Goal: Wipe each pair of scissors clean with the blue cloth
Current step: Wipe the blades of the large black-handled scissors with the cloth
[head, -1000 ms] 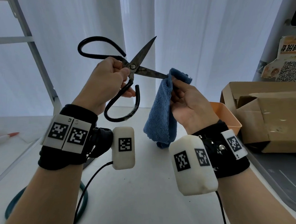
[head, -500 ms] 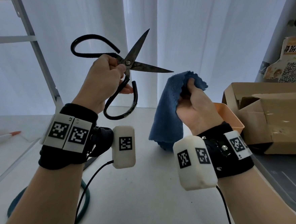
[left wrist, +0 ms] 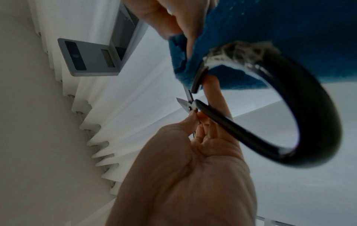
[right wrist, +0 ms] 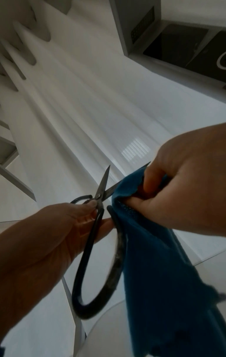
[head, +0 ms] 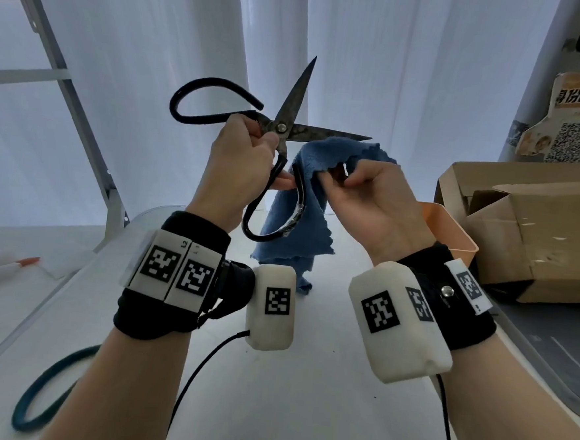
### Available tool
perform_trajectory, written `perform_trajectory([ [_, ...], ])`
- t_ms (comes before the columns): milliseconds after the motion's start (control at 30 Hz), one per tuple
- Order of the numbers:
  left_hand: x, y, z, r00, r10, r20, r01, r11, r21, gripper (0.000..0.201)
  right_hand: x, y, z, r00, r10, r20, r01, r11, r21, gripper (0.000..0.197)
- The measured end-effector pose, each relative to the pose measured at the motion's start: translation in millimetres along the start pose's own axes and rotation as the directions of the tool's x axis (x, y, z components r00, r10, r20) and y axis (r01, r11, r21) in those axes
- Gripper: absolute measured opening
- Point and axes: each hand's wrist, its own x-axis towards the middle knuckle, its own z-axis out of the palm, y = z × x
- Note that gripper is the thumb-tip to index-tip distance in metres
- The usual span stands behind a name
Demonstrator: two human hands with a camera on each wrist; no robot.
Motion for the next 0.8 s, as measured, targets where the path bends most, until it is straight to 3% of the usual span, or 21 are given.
perform_trajectory([
  [133, -0.5, -0.2, 4.6, 0.999, -0.015, 0.034, 0.015, 1.0, 0.004, 0.015, 5.7, 4.9, -2.7, 0.996, 0.038, -0.076, -0.046, 0.994, -0.102, 0.027],
  [300, -1.3, 1.7, 7.0, 0.997, -0.025, 0.075, 0.025, 1.0, 0.005, 0.019, 6.3, 9.0, -3.9, 0.993, 0.107, -0.042, -0.113, 0.974, -0.198, 0.019],
  [533, -4.8, 1.2, 11.1, 0.989, -0.04, 0.141, 0.032, 0.998, 0.059, 0.013, 3.9, 9.9, -2.7, 0.991, 0.133, -0.027, -0.134, 0.925, -0.357, 0.028],
  [600, -5.4, 0.2, 12.6, 0.987, -0.028, 0.156, 0.012, 0.995, 0.104, 0.013, 5.1, 8.7, -4.0, 0.988, 0.141, -0.057, -0.152, 0.921, -0.36, 0.039],
  [700, -6.5, 0.1, 14.8, 0.986, -0.016, 0.165, -0.008, 0.99, 0.141, 0.012, 5.0, 9.7, -2.8, 0.988, 0.122, -0.09, -0.146, 0.928, -0.341, 0.035],
  [800, -6.9, 0.8, 14.4, 0.987, -0.003, 0.163, -0.023, 0.987, 0.159, 0.009, 10.4, 12.5, -6.4, 0.983, 0.099, -0.154, -0.141, 0.946, -0.292, 0.044],
])
